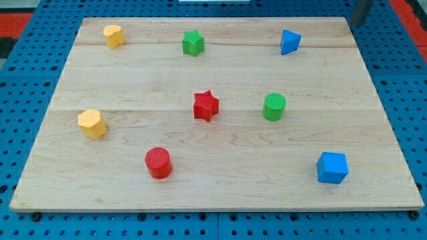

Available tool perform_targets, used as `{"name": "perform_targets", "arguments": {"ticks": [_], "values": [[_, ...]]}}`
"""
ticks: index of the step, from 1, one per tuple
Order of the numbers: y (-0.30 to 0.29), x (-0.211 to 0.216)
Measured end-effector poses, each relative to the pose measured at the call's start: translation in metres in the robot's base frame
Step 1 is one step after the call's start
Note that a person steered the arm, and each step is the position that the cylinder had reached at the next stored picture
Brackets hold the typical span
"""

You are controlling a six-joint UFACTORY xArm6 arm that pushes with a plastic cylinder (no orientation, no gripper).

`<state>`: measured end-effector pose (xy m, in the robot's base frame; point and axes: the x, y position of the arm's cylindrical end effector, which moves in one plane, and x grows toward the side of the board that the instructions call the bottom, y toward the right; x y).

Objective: Slide the red star towards the top center

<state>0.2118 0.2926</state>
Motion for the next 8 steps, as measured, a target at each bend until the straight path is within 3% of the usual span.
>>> {"name": "perform_targets", "arguments": {"ticks": [4, 6, 8], "values": [[-0.011, -0.019], [-0.008, 0.030], [-0.065, 0.105]]}}
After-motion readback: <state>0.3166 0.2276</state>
